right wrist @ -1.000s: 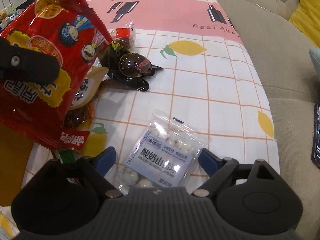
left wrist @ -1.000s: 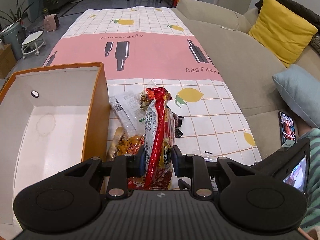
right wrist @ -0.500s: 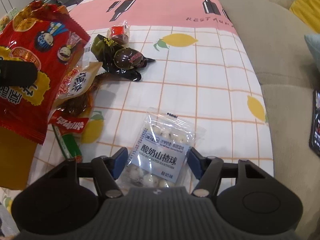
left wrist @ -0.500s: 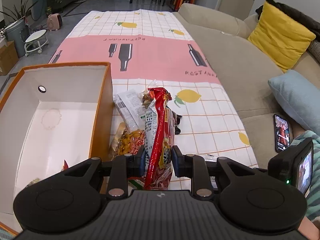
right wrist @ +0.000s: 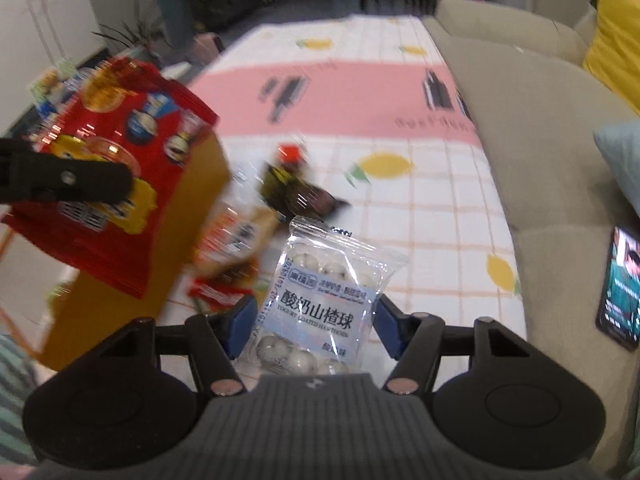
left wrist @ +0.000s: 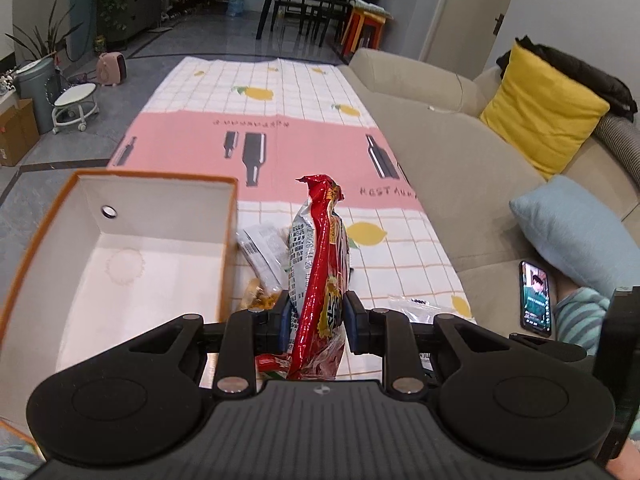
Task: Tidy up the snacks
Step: 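Carry both items over the box and open both tools to release them, then move both tools back toward the remaining snacks beside the box, then grasp the beige snack bag with the left tool while the right grasps the dark wrapped snack, then carry both snacks over the box and open both tools to drop them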
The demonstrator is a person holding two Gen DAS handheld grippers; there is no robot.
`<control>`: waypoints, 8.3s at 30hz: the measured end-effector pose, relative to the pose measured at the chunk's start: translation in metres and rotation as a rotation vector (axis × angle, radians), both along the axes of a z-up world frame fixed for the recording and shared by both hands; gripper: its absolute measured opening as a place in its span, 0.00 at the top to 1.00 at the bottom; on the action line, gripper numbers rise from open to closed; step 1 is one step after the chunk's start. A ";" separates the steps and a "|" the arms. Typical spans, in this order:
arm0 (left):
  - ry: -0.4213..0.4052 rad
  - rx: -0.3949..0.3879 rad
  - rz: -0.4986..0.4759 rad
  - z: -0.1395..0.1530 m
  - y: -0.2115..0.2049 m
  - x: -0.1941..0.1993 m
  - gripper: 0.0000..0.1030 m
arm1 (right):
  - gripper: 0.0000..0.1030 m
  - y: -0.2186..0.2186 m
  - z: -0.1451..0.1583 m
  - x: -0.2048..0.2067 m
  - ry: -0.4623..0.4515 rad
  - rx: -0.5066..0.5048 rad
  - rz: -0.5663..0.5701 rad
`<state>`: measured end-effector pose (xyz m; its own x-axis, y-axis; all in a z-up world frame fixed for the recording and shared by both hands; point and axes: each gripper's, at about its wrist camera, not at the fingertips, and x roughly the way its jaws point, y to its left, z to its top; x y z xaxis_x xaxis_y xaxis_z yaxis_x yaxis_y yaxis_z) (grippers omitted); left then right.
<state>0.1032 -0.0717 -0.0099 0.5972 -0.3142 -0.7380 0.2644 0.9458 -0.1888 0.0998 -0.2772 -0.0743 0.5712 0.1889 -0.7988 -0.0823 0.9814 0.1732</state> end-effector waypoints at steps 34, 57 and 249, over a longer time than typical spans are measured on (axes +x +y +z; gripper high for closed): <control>0.169 0.253 0.041 -0.037 0.156 0.048 0.72 | 0.42 0.226 0.048 0.044 -0.130 -0.139 0.633; 0.258 0.401 -0.007 -0.085 0.145 0.077 0.73 | 0.37 0.254 -0.019 0.087 -0.028 -0.351 0.772; 0.024 0.120 -0.101 -0.044 -0.037 0.041 0.78 | 0.64 -0.002 -0.046 0.059 -0.102 -0.142 0.191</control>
<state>0.1446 -0.1085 -0.0538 0.5485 -0.2808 -0.7876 0.3561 0.9307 -0.0838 0.1583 -0.2797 -0.1206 0.6146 0.1910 -0.7654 -0.2786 0.9603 0.0159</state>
